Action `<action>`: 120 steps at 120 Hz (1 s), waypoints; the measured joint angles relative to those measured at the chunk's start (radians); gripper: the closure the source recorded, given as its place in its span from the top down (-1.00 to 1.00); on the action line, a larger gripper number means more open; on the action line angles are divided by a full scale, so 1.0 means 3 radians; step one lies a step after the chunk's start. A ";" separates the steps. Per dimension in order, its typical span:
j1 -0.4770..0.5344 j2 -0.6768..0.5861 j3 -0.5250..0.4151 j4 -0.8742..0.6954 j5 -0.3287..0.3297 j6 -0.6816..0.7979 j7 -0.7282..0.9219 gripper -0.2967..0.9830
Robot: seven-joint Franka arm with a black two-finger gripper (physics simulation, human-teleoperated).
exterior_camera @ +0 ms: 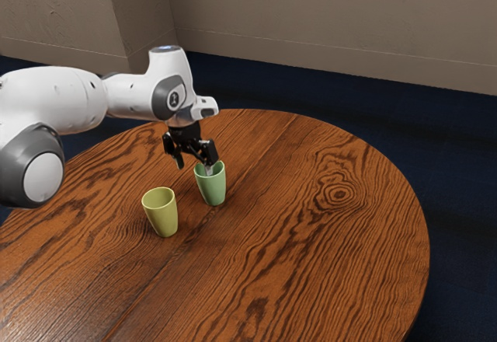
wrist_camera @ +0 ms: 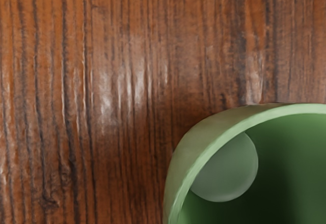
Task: Place the right cup onto the left cup
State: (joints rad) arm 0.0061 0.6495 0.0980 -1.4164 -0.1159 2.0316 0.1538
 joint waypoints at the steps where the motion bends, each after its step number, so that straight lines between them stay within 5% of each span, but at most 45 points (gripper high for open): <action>1: 0.0000 0.0004 0.0000 -0.0001 0.0000 0.0001 0.0002 0.54; 15: -0.0002 0.0040 0.0000 -0.0004 0.0006 0.0005 0.0025 0.50; 36: -0.0027 0.0002 -0.0003 -0.0011 0.0002 -0.0006 0.0054 -0.19; 55: -0.0063 -0.0022 -0.0008 -0.0042 -0.0011 -0.0024 0.0072 -0.50; 107: -0.0077 -0.0190 -0.0010 -0.0217 -0.0017 -0.0083 0.0082 -0.67; 120: -0.0084 -0.0514 -0.0010 -0.0501 -0.0013 -0.0087 0.0070 -0.68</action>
State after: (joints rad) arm -0.0190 0.4952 0.0949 -1.5668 -0.1197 2.0056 0.1748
